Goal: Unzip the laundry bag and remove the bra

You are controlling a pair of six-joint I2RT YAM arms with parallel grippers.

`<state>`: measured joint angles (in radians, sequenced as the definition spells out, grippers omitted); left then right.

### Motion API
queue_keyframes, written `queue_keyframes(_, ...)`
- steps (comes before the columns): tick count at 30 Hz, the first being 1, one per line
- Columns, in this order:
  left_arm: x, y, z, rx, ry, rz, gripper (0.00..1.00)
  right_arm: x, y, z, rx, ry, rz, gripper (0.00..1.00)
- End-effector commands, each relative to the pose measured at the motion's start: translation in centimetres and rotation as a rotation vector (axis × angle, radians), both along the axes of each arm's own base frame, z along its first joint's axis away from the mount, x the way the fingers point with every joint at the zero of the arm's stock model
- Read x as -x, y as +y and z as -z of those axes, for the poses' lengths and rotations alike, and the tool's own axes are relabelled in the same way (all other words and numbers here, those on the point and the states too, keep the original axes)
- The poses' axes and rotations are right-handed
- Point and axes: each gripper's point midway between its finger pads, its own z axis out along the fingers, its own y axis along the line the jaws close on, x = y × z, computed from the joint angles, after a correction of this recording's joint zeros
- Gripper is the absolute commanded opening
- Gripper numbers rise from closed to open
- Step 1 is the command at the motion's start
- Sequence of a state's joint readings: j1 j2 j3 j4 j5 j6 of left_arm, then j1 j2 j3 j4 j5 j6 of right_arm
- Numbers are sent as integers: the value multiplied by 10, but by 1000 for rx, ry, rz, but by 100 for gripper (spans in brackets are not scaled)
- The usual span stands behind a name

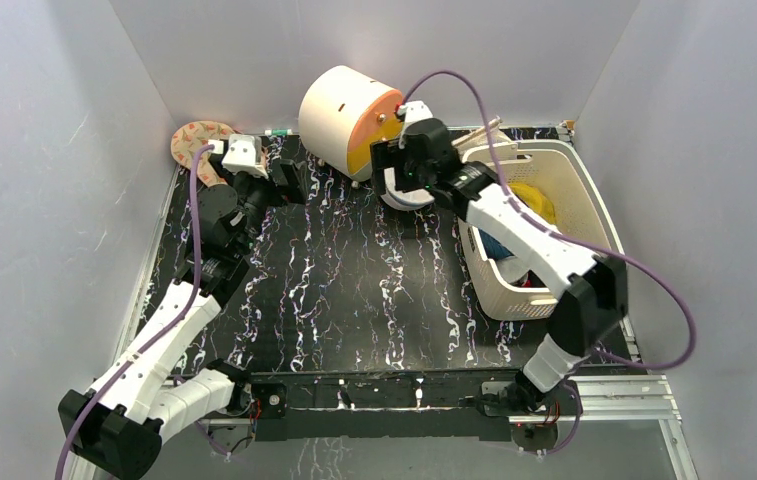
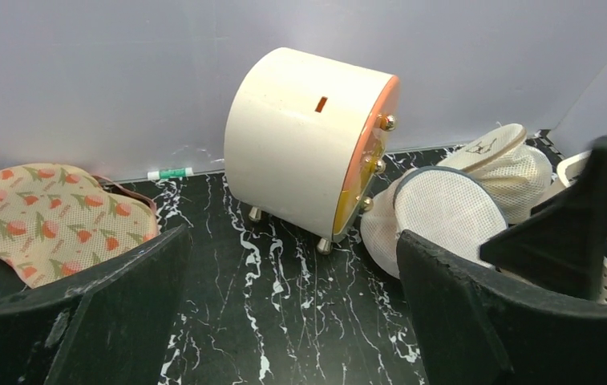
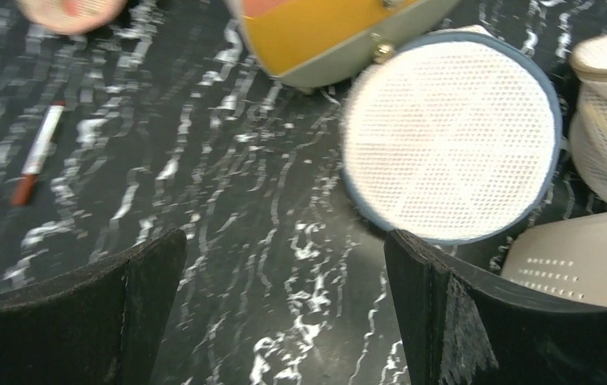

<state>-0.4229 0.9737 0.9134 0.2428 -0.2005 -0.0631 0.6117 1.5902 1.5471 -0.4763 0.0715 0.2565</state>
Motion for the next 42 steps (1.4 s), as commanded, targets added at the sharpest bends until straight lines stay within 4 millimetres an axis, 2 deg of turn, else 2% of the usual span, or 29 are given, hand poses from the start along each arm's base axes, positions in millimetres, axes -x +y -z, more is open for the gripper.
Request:
queue_keyframes(1,0,11,-9,-10,-59,-56,98,-37,-21,10,223,-72,166,91)
queue_keyframes(4,-5,16,-2,-37,-49,-90,98,-55,-26,41,345,-52,206,87)
queue_keyframes(8,-8,19,1,-38,-42,-99,98,-72,-23,65,428,-57,204,81)
queue_keyframes(13,-11,19,6,-51,-32,-102,98,-84,-15,94,485,-30,178,66)
queue_keyframes(22,-16,17,14,-63,-13,-99,98,-94,-4,126,520,-17,161,62)
queue_keyframes(26,-17,17,13,-67,-12,-98,98,-98,-3,137,565,-27,159,55)
queue_keyframes(27,-17,17,13,-66,-13,-93,98,-97,-5,140,587,-27,164,50)
queue_keyframes(32,-16,17,12,-61,-15,-92,98,-83,-8,140,648,-57,155,26)
queue_keyframes(35,-18,14,15,-57,-5,-80,98,-66,1,138,623,-59,82,15)
queue_keyframes(38,-17,10,14,-43,-5,-57,98,-41,9,135,589,-59,-12,7)
queue_keyframes(42,-16,7,13,-28,-4,-43,98,7,23,130,469,-35,-185,0)
